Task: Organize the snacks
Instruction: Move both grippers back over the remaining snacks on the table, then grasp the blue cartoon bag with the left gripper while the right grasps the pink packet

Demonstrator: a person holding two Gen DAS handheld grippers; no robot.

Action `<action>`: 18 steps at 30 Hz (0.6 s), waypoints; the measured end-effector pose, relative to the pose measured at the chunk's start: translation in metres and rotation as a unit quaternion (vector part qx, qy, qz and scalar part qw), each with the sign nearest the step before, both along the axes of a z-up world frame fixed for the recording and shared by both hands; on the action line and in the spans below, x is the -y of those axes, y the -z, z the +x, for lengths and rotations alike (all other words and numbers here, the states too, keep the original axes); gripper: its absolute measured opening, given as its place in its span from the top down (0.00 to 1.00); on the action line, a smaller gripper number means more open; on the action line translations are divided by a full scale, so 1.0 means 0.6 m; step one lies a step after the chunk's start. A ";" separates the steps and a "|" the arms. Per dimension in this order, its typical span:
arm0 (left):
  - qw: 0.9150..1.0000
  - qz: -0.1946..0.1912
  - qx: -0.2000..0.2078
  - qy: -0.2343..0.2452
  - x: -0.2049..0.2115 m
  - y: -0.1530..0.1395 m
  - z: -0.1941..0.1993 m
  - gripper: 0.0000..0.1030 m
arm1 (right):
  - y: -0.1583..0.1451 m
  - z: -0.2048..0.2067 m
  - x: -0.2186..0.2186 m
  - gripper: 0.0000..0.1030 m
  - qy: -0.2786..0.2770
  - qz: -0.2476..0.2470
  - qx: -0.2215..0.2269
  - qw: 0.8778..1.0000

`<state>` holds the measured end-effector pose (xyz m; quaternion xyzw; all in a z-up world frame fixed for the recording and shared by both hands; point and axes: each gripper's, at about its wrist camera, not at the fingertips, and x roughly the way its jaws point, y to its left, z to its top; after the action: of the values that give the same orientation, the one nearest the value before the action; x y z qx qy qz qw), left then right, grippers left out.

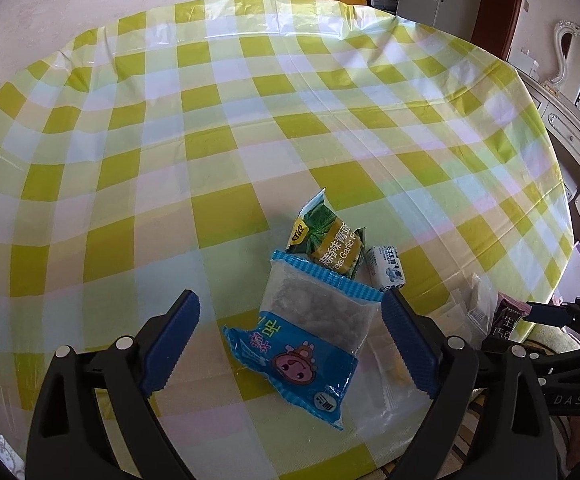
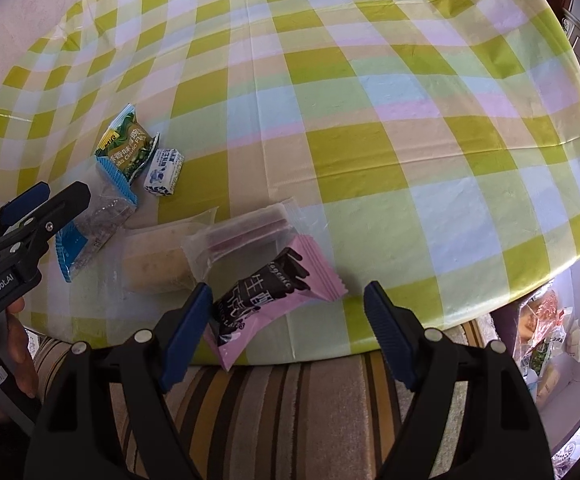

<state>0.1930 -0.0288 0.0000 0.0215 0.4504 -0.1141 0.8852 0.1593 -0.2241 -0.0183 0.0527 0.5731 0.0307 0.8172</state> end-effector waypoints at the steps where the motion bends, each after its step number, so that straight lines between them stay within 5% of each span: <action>1: 1.000 -0.002 -0.004 0.005 0.000 0.004 0.002 0.13 | 0.001 -0.001 0.001 0.24 0.000 -0.001 -0.001 1.000; 8: 0.999 -0.012 -0.026 0.015 -0.004 0.023 0.007 0.15 | 0.004 -0.010 0.008 0.24 -0.002 -0.015 -0.009 1.000; 18: 0.999 0.001 -0.027 0.030 0.006 0.028 -0.001 0.31 | 0.001 -0.019 0.031 0.25 0.011 -0.027 -0.012 1.000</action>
<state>0.1925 -0.0325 -0.0169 0.0332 0.4732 -0.1406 0.8690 0.1480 -0.2430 -0.0192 0.0376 0.5833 0.0061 0.8114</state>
